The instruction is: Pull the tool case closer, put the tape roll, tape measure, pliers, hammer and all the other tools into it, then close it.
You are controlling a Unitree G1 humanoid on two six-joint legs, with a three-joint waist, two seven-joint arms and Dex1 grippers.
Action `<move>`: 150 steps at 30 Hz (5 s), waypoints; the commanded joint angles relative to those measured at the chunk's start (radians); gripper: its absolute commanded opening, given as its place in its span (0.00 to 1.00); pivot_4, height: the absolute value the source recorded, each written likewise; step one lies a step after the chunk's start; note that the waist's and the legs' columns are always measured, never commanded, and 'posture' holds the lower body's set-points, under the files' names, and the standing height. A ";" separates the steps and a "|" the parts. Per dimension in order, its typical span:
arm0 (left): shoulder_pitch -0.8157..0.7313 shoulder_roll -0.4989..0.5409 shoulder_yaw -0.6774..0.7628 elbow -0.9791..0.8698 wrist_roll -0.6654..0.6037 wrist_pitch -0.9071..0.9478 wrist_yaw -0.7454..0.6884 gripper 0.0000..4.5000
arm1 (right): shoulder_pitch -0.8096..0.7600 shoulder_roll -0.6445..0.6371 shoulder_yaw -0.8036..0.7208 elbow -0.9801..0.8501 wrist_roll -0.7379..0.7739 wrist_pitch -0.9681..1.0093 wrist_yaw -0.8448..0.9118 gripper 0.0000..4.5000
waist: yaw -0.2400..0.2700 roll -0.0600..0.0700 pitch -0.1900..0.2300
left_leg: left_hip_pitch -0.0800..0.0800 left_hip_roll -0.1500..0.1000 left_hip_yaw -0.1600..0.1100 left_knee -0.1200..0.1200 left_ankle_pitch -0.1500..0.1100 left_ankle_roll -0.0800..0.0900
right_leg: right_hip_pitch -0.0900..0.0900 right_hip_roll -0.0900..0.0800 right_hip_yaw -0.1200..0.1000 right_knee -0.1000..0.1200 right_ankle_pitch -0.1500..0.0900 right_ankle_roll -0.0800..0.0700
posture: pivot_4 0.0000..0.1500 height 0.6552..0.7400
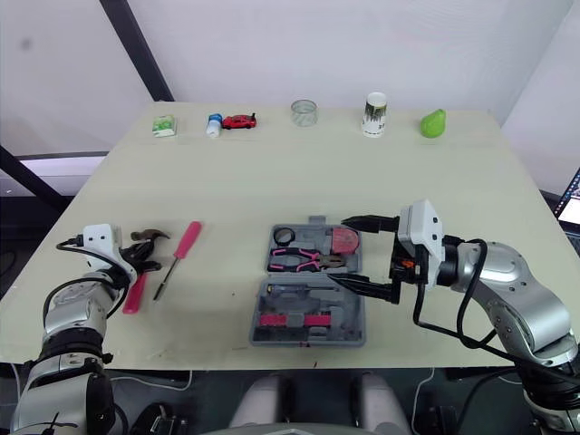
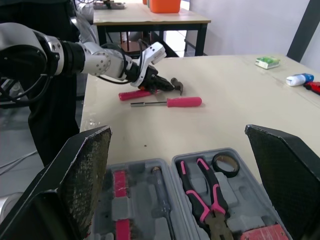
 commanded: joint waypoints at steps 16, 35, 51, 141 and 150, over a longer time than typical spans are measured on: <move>0.166 0.146 -0.006 -0.492 -0.090 0.176 -0.200 0.00 | 0.054 0.007 -0.043 0.010 0.002 -0.050 0.028 1.00 | -0.004 -0.004 0.003 | -0.005 0.002 -0.001 0.001 0.000 0.000 | -0.003 0.000 -0.004 -0.001 0.000 0.000 | 1.00 1.00; -0.087 0.217 -0.506 -1.018 -0.131 0.555 -0.521 0.00 | 0.215 -0.026 -0.152 0.039 -0.013 -0.130 0.055 1.00 | 0.014 0.001 0.007 | -0.008 0.000 0.000 0.002 0.000 0.000 | -0.003 0.004 -0.001 -0.002 0.000 0.000 | 1.00 1.00; -0.359 0.050 -0.930 -0.997 0.018 0.561 -0.719 0.00 | 0.392 -0.088 -0.294 0.020 -0.007 -0.155 0.095 1.00 | 0.017 0.002 0.008 | -0.012 -0.007 0.000 0.007 0.000 0.001 | -0.003 0.008 0.003 -0.001 0.000 0.001 | 1.00 1.00; -0.430 -0.239 -0.889 -0.746 0.051 0.545 -0.692 0.38 | 0.490 -0.070 -0.307 0.008 -0.057 -0.194 0.058 1.00 | 0.017 0.009 0.008 | -0.013 -0.009 -0.008 0.015 0.000 0.001 | 0.001 0.014 0.011 0.000 -0.001 0.002 | 1.00 1.00; -0.215 -0.169 -0.723 -0.670 -0.031 0.153 -0.848 0.38 | 0.491 -0.065 -0.307 0.005 -0.052 -0.193 0.061 1.00 | 0.018 0.010 0.007 | -0.013 -0.010 -0.009 0.015 0.000 0.001 | 0.001 0.015 0.011 0.001 -0.001 0.002 | 1.00 1.00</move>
